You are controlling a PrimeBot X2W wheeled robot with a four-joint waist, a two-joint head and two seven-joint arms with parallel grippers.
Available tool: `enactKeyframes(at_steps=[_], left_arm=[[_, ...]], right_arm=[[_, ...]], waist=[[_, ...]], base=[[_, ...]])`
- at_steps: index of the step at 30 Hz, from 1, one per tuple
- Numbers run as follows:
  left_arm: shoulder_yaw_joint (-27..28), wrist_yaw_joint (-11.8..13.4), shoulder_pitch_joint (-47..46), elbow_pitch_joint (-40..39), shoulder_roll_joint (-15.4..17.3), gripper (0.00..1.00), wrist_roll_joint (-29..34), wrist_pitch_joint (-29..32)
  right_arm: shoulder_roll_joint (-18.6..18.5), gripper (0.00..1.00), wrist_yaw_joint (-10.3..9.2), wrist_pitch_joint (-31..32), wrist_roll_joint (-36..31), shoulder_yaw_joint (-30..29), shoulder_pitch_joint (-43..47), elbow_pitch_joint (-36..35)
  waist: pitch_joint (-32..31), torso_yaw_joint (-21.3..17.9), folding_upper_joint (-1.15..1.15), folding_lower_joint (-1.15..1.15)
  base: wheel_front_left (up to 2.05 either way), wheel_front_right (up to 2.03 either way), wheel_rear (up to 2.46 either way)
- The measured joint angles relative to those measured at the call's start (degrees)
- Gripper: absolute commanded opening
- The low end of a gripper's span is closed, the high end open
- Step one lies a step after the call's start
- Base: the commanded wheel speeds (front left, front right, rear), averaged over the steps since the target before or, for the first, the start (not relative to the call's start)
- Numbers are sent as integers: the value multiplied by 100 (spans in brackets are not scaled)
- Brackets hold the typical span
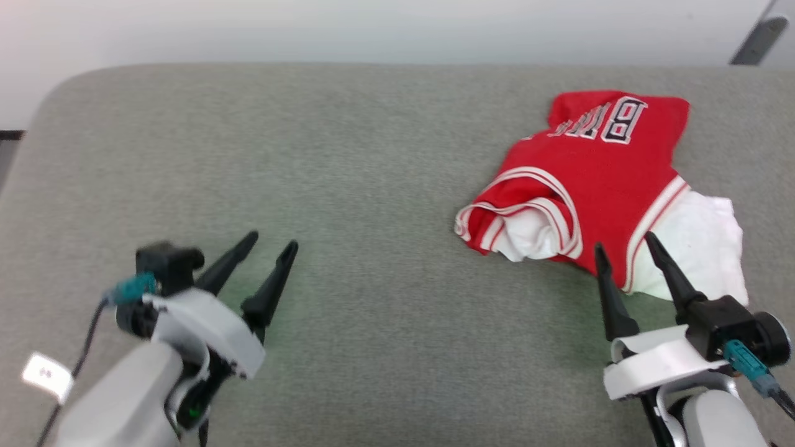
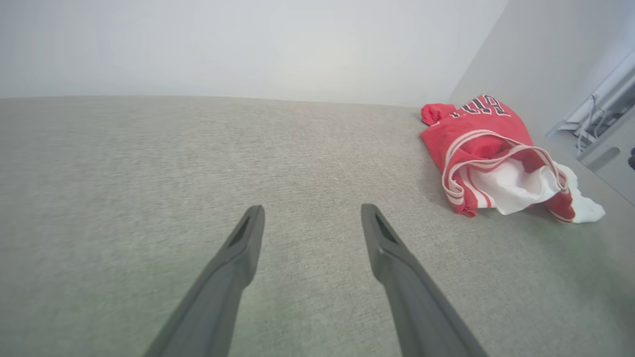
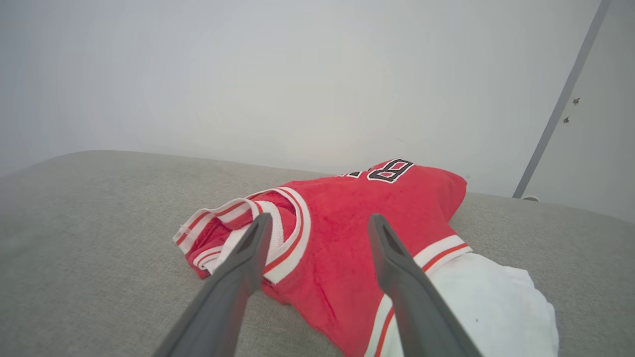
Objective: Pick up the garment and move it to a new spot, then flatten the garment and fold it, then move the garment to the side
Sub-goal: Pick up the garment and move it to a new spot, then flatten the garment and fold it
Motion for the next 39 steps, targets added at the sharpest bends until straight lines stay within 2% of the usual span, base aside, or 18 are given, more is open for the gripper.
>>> enactKeyframes(at_steps=[4, 8, 15, 23, 30, 34, 39], left_arm=[[826, 1, 722, -127, -224, 100, 631, 0], [1428, 0, 1273, -305, -428, 100, 1190, 0], [2508, 0, 2103, -743, -748, 100, 1953, 0], [3795, 1, 2948, -1399, -1245, 100, 2855, 0], [4165, 0, 3270, -1735, -1513, 100, 3183, 0], [4272, 0, 3282, -1840, -1590, 100, 3206, 0], [4278, 0, 3334, -1925, -1642, 100, 3243, 0]], right_arm=[[-119, 100, 0, 0, -2, -131, 133, -20], [-176, 100, 0, 0, 9, -244, 276, -55], [-253, 100, 0, 0, 59, -281, 556, -74], [-253, 100, 0, 0, 123, -452, 747, -207], [-214, 100, 0, 1, 250, -399, 718, -178], [-424, 100, 0, 479, 400, -129, 506, -65], [-1377, 100, 0, 1962, 659, 371, 93, -26]], waist=[[-138, 239, 0, 0], [-256, 439, 0, 0], [-507, 611, 0, 0], [-599, 469, 0, 0], [-556, 291, 0, 0], [-516, 200, 0, 0], [-399, 111, 0, 0]], base=[[0, 0, 0], [0, 0, 0], [0, 0, 0], [0, 0, 0], [0, 0, 0], [0, 0, 0], [0, 0, 0]])
